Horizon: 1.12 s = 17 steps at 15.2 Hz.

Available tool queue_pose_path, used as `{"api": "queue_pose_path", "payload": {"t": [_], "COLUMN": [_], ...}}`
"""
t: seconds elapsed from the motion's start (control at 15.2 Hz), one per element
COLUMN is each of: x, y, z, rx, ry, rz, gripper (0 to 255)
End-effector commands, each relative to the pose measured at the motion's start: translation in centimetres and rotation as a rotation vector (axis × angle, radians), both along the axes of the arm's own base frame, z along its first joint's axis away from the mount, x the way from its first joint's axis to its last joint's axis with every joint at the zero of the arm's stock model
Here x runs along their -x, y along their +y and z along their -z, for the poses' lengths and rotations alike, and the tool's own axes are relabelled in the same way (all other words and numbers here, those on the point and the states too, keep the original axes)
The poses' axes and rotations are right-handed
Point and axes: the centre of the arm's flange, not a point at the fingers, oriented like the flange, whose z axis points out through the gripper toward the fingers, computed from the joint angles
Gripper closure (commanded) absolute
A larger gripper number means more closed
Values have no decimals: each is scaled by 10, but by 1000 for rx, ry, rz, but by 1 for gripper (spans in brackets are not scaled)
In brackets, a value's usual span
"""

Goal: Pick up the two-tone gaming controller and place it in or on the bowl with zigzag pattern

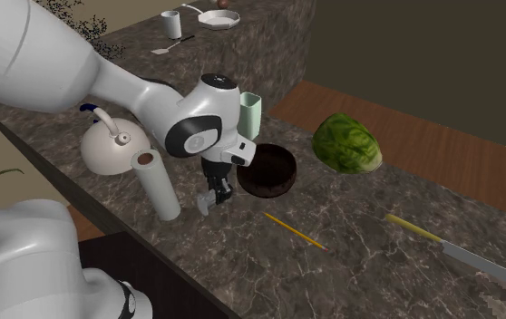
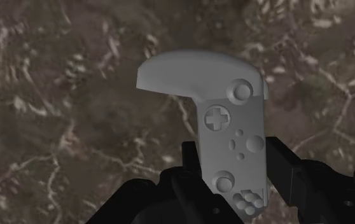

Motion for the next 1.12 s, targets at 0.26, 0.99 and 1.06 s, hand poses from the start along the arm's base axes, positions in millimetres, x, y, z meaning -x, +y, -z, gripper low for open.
{"api": "queue_pose_path", "payload": {"t": [0.26,0.99,1.06], "x": [0,0,0], "y": [1,1,1], "z": [-30,-88,-93], "rx": [0,0,0], "ry": [1,1,1], "rz": [-1,-1,-1], "gripper": [255,255,255]}}
